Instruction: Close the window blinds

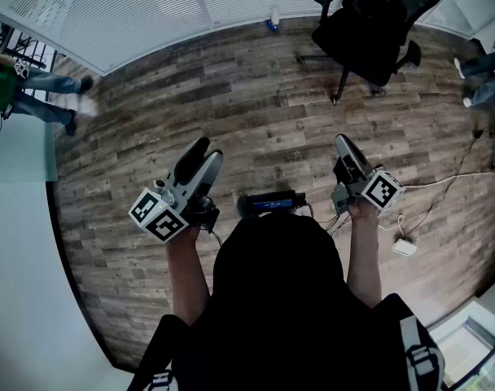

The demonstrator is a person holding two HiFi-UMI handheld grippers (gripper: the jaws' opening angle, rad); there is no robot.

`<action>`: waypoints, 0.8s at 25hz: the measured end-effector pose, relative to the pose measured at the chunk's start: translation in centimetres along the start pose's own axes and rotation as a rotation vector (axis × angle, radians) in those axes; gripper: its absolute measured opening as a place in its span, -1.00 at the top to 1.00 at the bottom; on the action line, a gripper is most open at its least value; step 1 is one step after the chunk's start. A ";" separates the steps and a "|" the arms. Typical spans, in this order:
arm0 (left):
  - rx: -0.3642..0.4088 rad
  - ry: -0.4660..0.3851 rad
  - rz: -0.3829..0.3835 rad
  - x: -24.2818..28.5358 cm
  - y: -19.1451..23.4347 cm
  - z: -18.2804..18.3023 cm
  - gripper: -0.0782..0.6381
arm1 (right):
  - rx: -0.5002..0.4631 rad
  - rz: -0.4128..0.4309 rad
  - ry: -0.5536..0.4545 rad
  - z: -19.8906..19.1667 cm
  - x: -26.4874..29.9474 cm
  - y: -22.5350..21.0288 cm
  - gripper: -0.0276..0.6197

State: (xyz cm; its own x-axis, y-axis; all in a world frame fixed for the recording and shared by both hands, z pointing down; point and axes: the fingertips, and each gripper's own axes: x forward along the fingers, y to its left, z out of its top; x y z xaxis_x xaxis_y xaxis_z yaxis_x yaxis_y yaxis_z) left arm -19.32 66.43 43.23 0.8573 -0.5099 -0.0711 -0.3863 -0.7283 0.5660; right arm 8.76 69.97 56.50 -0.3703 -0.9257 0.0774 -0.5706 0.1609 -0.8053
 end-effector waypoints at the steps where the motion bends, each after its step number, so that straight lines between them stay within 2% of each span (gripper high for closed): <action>1: 0.000 0.001 0.000 0.1 0.0 -0.1 0.15 | -0.013 0.019 -0.004 0.3 0.3 0.7 0.85; 4: 0.001 0.003 0.001 0.2 -0.1 -0.3 0.15 | -0.018 0.045 -0.009 0.6 0.4 1.3 0.85; 9: 0.004 0.012 0.007 0.9 -0.5 -0.8 0.15 | 0.011 0.026 0.003 0.4 -0.2 -0.5 0.85; 14: 0.009 0.022 0.011 1.9 -1.0 -1.2 0.15 | -0.009 0.038 0.010 1.2 -0.3 -0.6 0.85; 18: 0.021 0.029 0.013 2.5 -1.7 -1.5 0.15 | 0.025 0.056 0.015 1.4 -0.4 -1.1 0.85; 20: 0.026 0.031 0.017 2.7 -1.9 -1.5 0.15 | 0.012 0.065 0.015 1.7 -0.2 -0.9 0.85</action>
State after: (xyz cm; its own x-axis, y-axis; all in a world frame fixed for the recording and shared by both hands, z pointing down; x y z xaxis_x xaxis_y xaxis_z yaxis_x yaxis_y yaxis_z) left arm -15.71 67.13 43.19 0.8605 -0.5082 -0.0355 -0.4095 -0.7315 0.5452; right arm 10.55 69.45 56.20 -0.4178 -0.9079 0.0335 -0.5360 0.2166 -0.8160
